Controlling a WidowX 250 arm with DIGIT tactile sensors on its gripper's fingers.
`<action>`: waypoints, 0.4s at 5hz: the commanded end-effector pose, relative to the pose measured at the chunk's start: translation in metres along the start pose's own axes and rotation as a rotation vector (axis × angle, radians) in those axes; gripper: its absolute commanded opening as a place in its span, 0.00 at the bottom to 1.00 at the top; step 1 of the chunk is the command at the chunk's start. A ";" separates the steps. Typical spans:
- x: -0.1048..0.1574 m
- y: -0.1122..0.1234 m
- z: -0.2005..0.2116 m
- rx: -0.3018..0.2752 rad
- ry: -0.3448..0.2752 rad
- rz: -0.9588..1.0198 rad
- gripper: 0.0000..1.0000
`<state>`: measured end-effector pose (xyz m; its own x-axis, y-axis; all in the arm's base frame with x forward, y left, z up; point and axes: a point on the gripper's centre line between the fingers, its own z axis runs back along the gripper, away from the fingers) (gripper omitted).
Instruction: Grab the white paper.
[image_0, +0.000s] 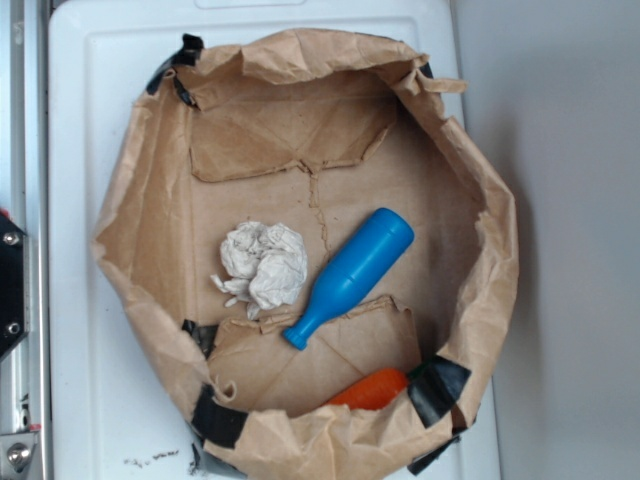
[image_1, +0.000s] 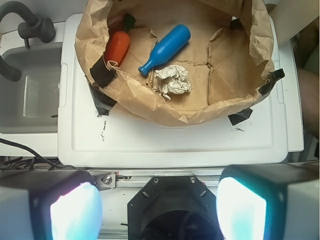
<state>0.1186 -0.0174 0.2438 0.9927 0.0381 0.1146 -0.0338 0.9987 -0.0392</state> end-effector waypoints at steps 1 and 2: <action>0.000 0.000 0.000 0.000 0.000 0.000 1.00; 0.018 0.011 -0.001 -0.025 0.010 -0.004 1.00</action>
<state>0.1338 -0.0082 0.2346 0.9977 0.0188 0.0652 -0.0147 0.9979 -0.0623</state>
